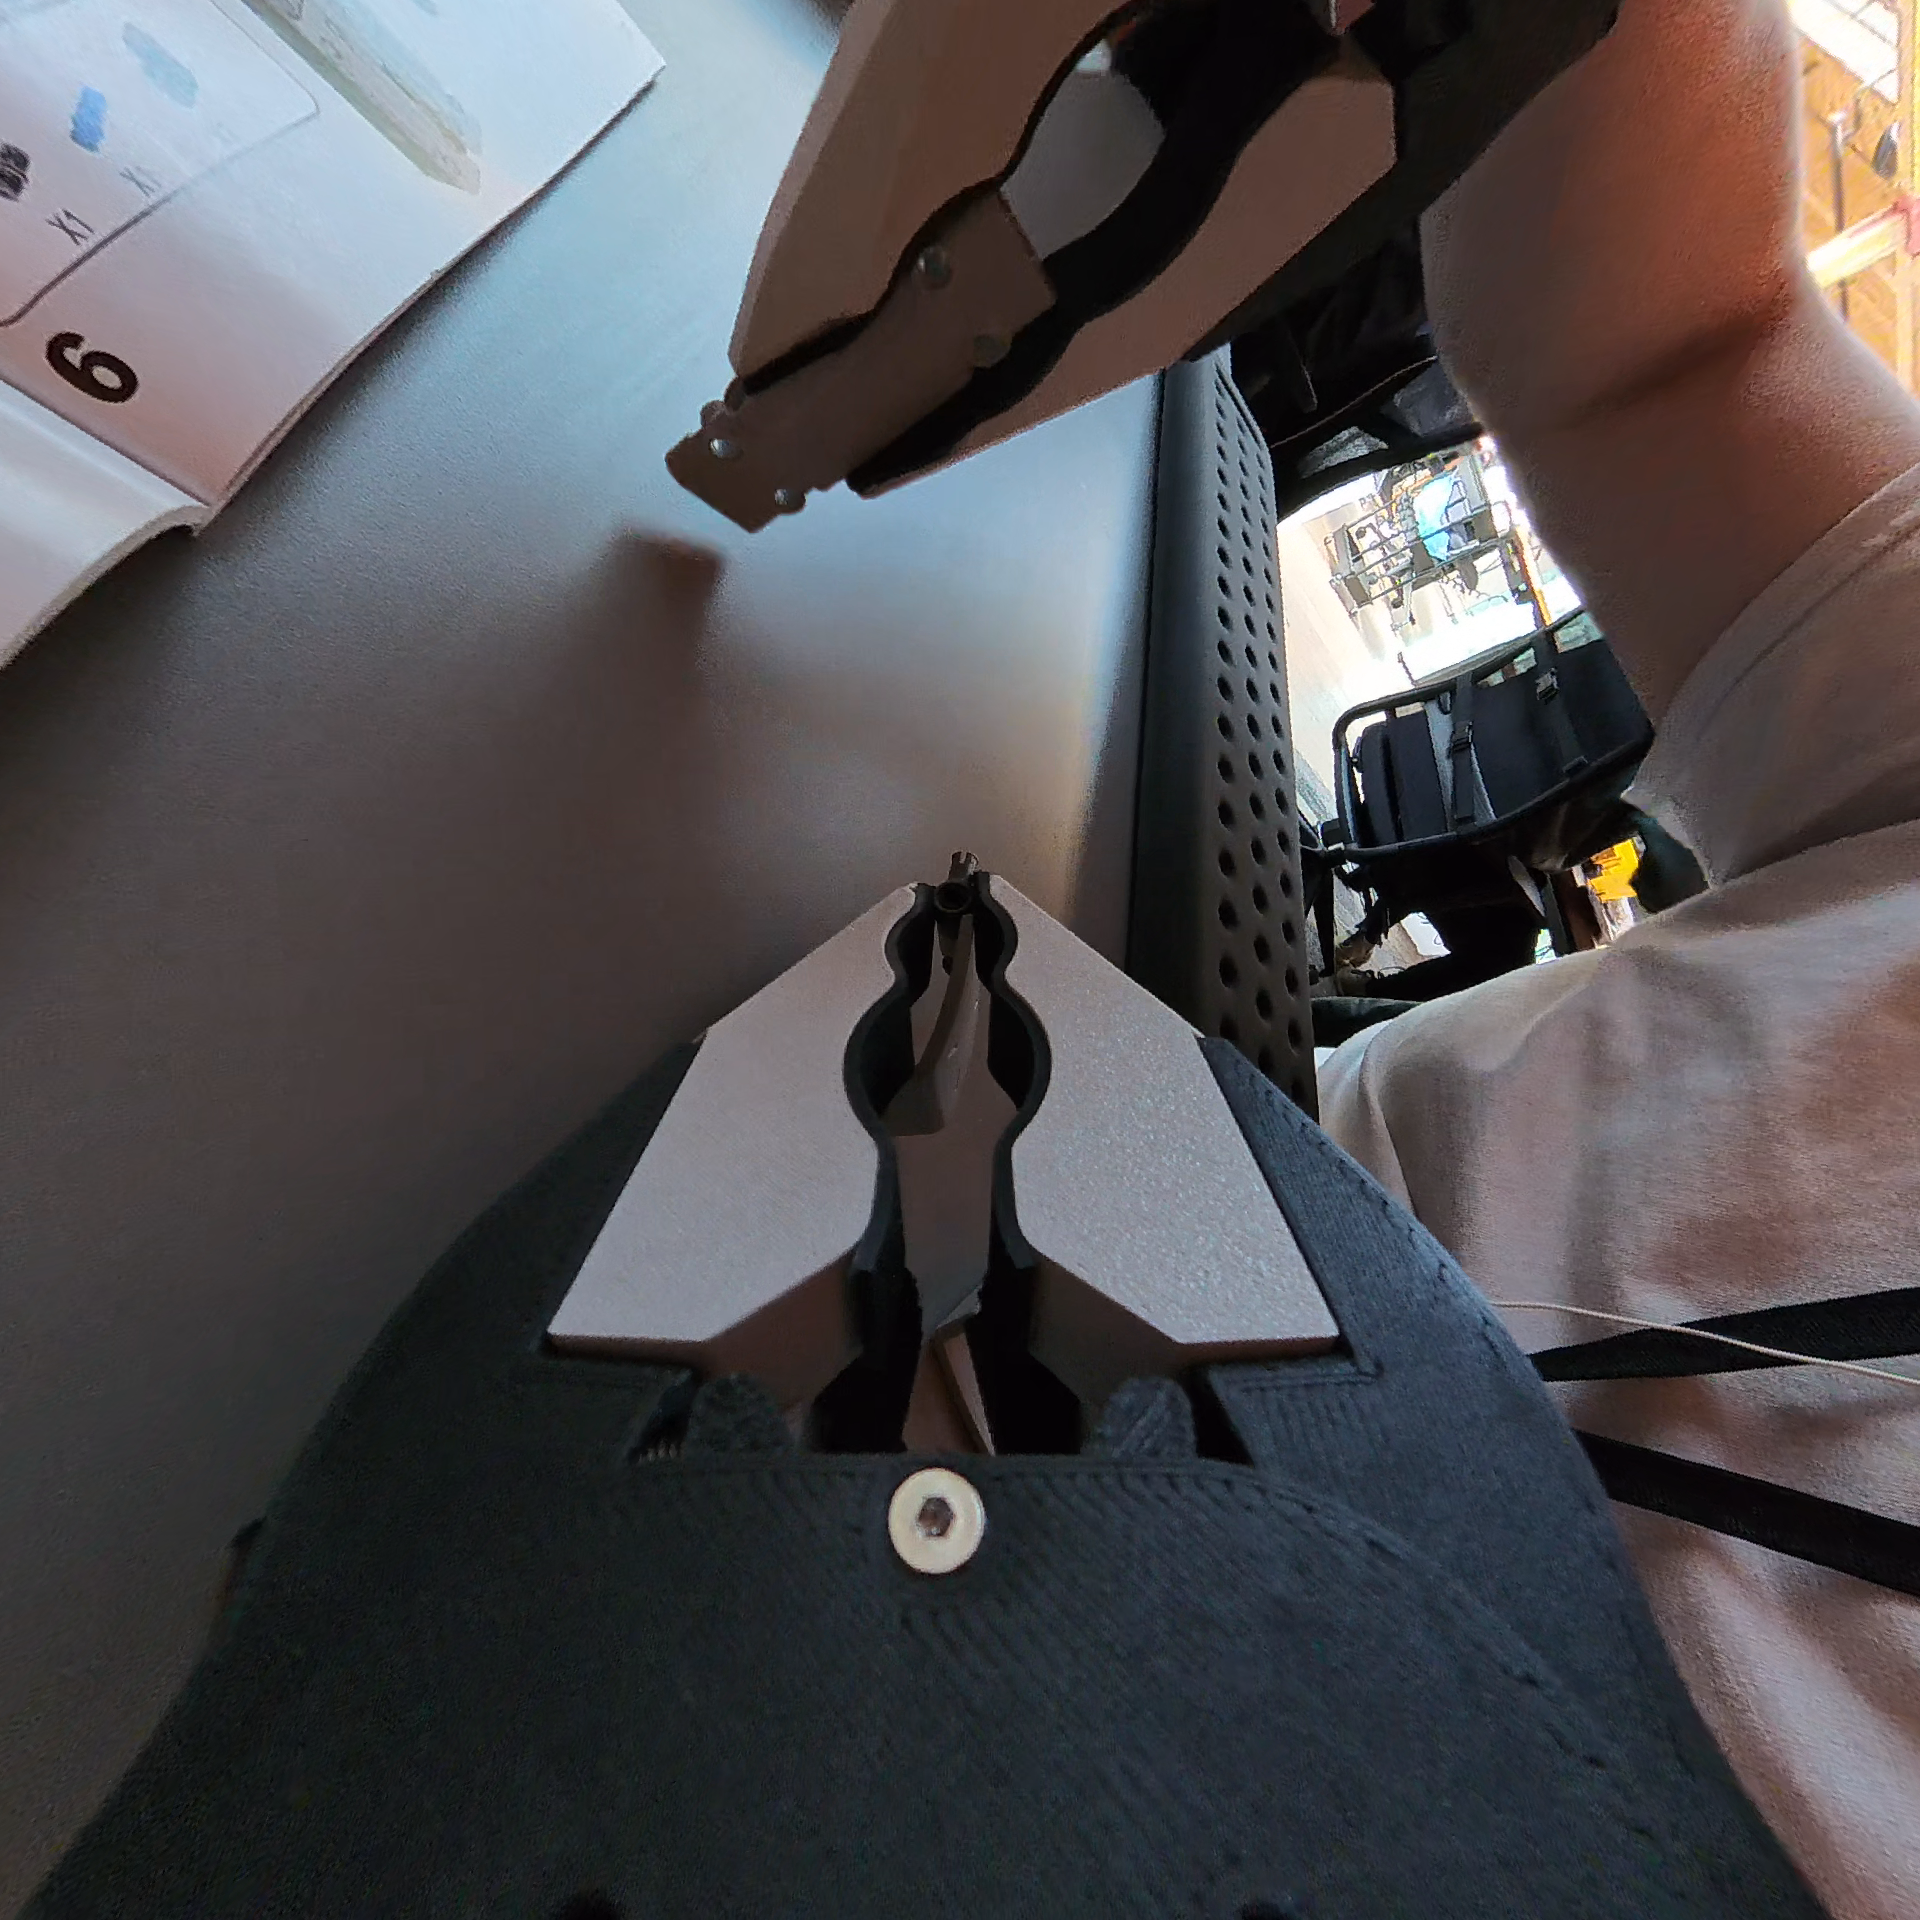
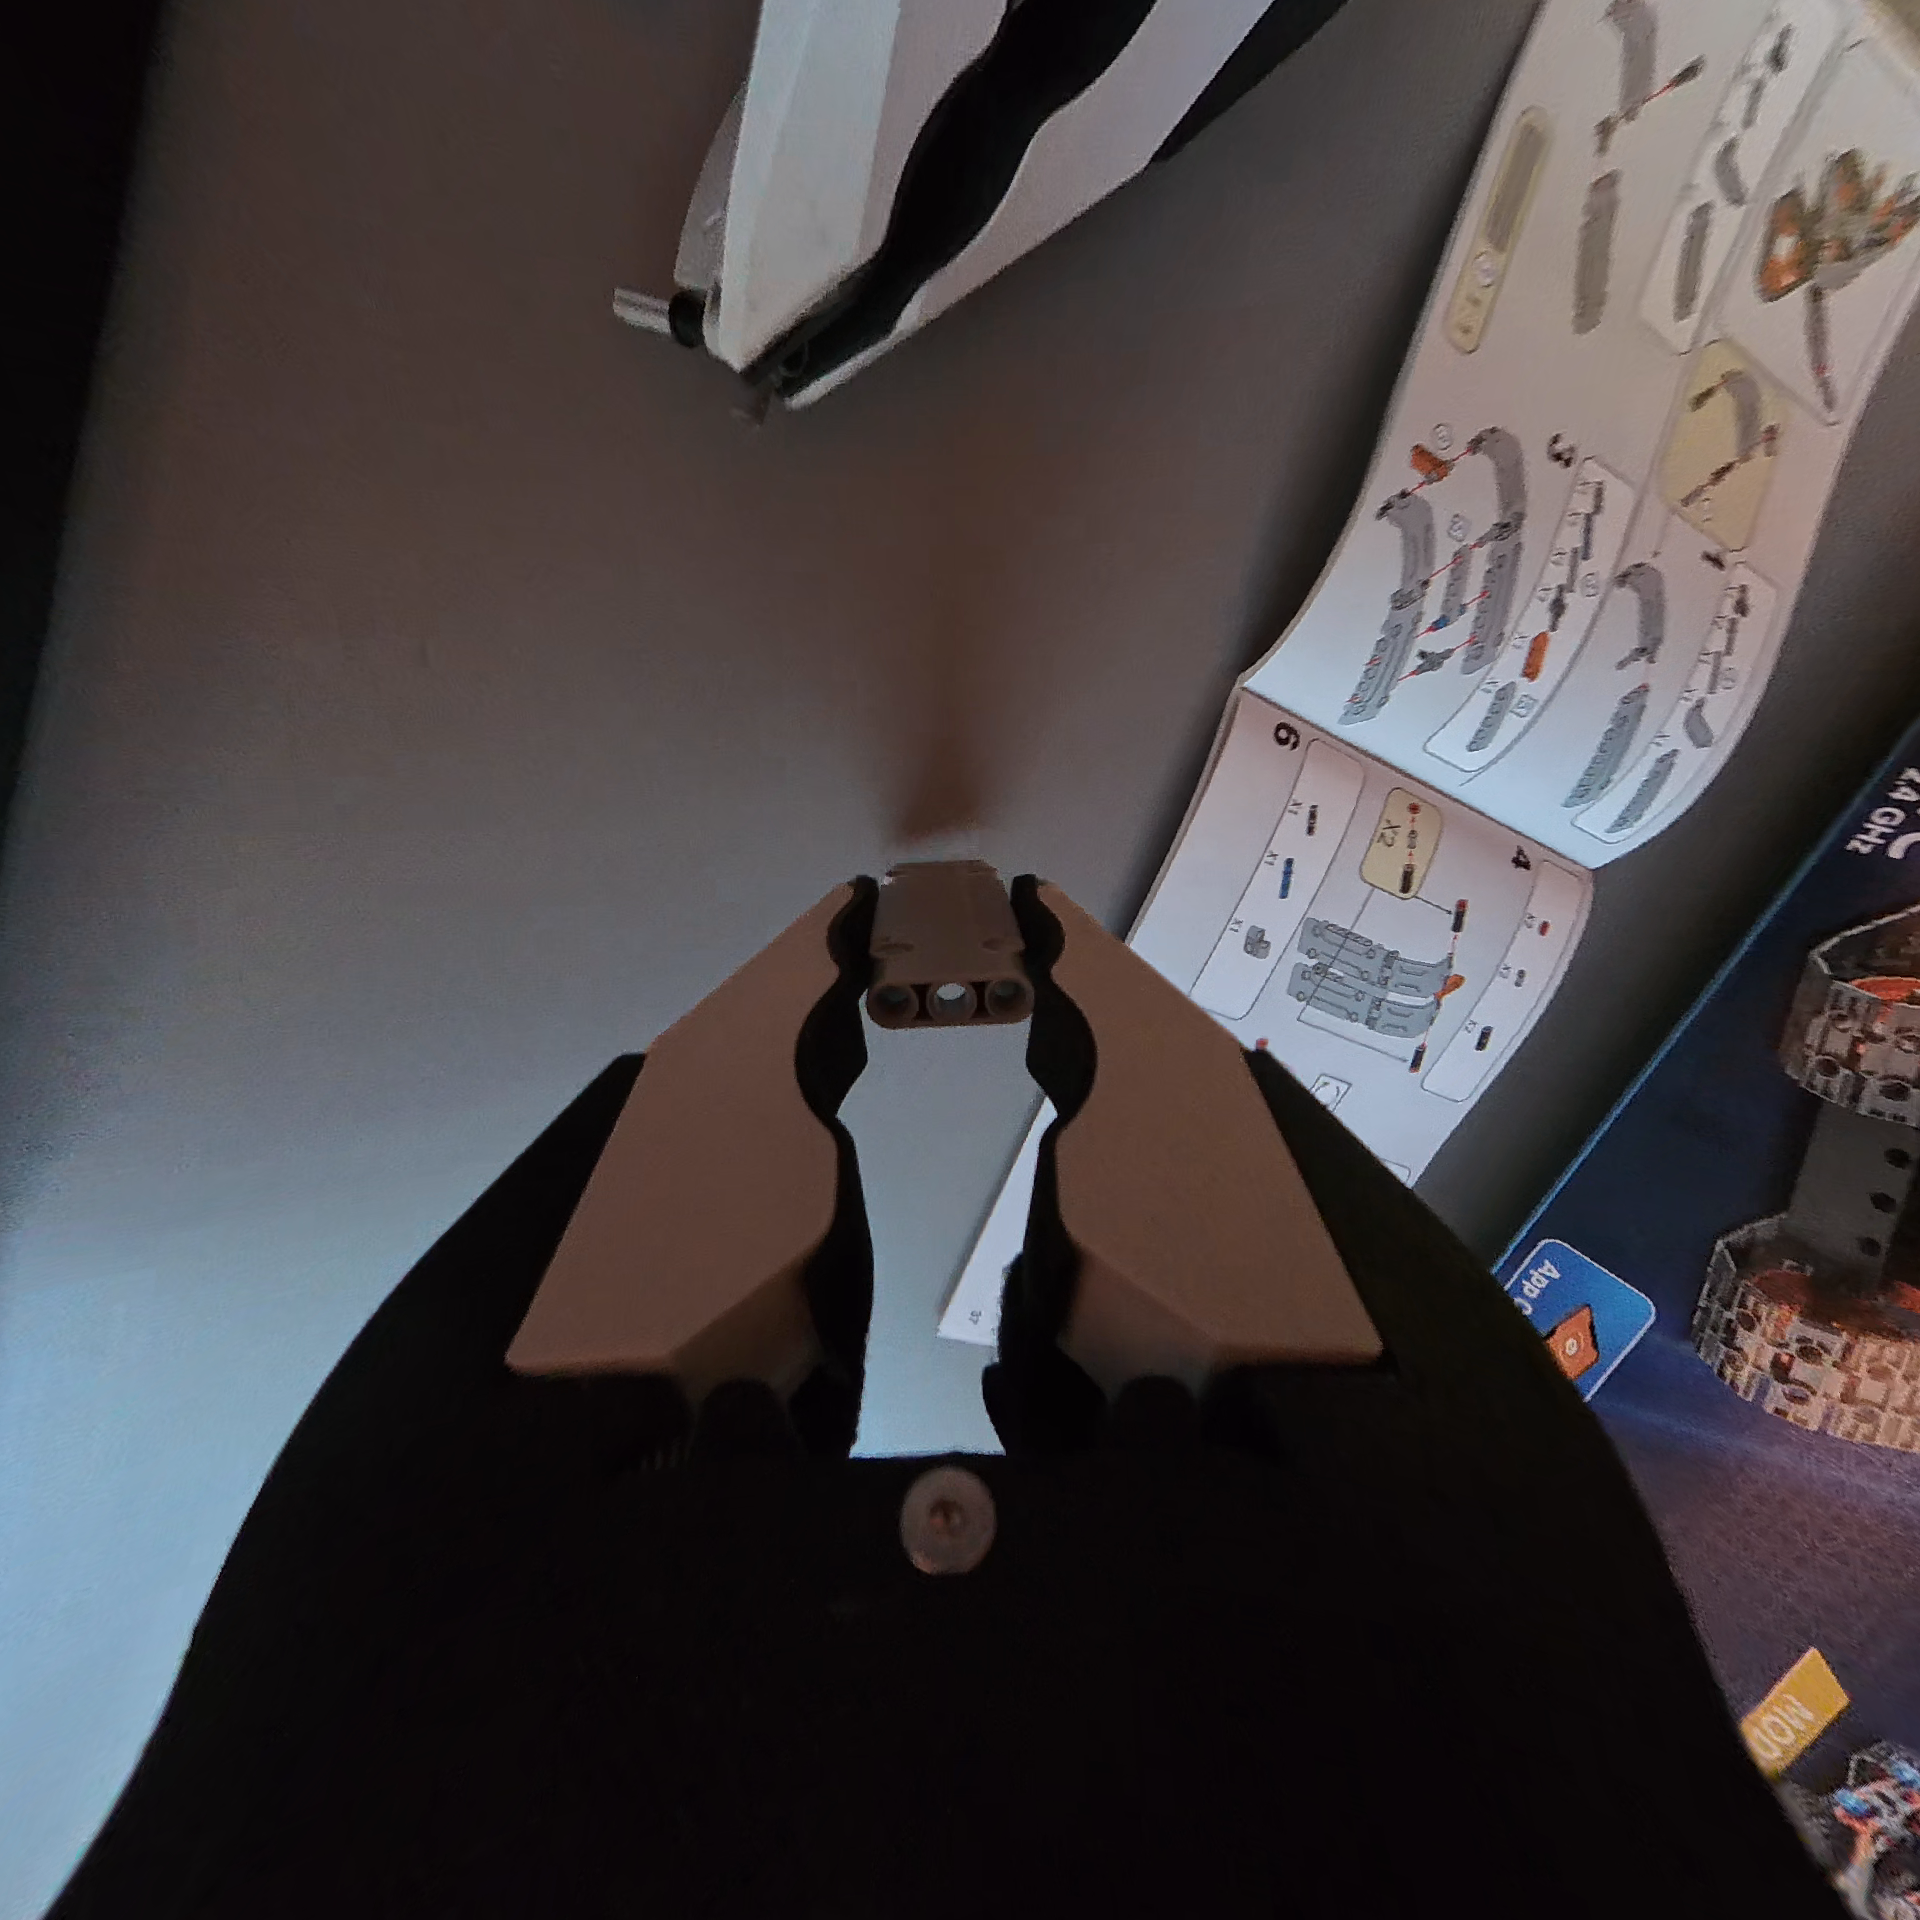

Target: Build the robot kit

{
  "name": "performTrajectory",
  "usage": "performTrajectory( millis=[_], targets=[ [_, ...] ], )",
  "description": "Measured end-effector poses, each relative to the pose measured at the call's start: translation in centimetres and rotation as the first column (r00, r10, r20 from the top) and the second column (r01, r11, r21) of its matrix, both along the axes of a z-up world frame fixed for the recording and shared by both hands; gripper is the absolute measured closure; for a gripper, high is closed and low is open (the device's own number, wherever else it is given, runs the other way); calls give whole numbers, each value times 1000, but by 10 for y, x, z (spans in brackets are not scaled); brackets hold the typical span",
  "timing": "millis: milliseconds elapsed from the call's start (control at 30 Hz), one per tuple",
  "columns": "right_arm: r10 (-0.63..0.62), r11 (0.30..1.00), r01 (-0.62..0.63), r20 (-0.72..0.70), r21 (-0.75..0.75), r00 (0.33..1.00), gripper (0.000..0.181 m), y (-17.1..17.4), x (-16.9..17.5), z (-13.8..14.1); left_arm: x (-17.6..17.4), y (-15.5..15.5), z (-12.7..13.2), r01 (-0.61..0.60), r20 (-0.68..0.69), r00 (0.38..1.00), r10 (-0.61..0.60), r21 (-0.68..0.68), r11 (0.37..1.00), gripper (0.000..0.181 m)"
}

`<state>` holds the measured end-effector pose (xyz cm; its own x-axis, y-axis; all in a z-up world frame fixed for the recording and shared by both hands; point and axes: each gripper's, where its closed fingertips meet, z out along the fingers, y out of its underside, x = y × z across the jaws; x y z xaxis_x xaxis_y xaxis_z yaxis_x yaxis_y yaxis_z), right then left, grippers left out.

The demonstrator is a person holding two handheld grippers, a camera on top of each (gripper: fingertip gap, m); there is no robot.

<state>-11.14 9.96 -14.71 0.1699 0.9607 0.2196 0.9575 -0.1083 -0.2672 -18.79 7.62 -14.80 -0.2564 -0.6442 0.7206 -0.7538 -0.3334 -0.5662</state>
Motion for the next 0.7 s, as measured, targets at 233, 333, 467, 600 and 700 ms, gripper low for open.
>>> performTrajectory(
  millis=[233,333,467,600,700],
  targets=[
    [-31,994,45,-128,101,991,156,-2,-11,7,0,0,0,-2,0,1000,2,1,1000,176],
    [-27,981,60,-177,186,984,156,1,-16,13,1,0,1,-2,7,1000,2,6,1000,176],
    [12,925,121,-346,360,938,155,7,-35,47,3,8,9,-45,46,998,45,3,999,176],
    [62,876,210,-533,434,844,155,2,-49,70,5,18,23,-90,94,991,95,-58,994,177],
    [52,855,267,-585,445,809,155,1,-47,72,5,23,26,-105,103,988,114,-84,991,177]
  ],
)
